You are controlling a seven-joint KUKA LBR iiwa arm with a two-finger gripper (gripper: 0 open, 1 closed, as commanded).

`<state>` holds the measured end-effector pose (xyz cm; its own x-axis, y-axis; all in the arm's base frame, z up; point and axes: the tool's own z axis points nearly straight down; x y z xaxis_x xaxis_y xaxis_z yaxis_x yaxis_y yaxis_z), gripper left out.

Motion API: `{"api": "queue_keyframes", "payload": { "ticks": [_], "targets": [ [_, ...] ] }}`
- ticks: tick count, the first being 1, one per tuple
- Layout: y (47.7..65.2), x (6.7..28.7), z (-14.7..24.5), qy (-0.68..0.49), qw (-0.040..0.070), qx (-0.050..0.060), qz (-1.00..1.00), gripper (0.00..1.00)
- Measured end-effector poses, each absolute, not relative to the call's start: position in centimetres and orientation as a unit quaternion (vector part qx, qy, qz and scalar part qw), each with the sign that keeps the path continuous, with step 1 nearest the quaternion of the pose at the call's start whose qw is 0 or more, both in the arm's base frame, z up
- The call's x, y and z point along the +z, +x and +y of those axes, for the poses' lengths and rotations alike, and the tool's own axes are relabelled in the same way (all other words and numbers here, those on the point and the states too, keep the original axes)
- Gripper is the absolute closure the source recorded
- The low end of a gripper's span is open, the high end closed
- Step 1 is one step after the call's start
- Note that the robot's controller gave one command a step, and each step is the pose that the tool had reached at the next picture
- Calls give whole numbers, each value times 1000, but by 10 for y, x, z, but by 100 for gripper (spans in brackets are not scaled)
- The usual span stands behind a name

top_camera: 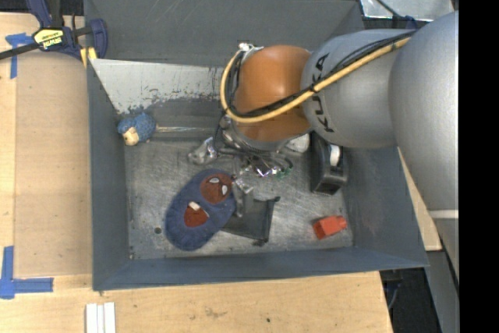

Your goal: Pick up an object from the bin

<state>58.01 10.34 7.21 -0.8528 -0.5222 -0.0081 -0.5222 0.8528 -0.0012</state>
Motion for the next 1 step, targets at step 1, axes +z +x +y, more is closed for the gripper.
{"api": "queue_keyframes", "payload": {
  "ticks": [1],
  "targets": [
    [583, 77, 107, -271, 13, 1, 962, 100]
  ]
}}
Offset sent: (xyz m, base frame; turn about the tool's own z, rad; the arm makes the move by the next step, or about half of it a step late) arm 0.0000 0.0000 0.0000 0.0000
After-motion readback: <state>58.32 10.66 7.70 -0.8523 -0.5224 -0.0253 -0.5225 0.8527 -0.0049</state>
